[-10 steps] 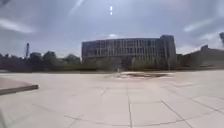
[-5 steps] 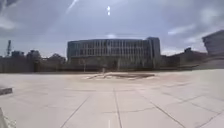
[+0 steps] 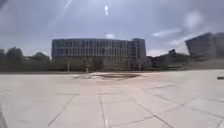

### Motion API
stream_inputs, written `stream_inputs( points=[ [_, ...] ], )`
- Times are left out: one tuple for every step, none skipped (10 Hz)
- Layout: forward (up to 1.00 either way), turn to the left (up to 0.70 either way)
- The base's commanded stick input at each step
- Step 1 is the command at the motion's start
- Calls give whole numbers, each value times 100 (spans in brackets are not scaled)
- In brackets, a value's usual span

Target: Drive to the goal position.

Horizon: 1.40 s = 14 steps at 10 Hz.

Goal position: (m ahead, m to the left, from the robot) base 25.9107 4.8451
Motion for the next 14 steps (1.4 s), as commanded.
stream_inputs(
  points=[
    [100,-40],
    [100,-40],
    [100,-39],
    [100,-36],
    [100,-12],
    [100,-2],
    [100,0],
    [100,0],
    [100,0],
    [100,-24],
    [100,-39],
    [100,-37],
    [100,-10],
    [100,0]
  ],
)
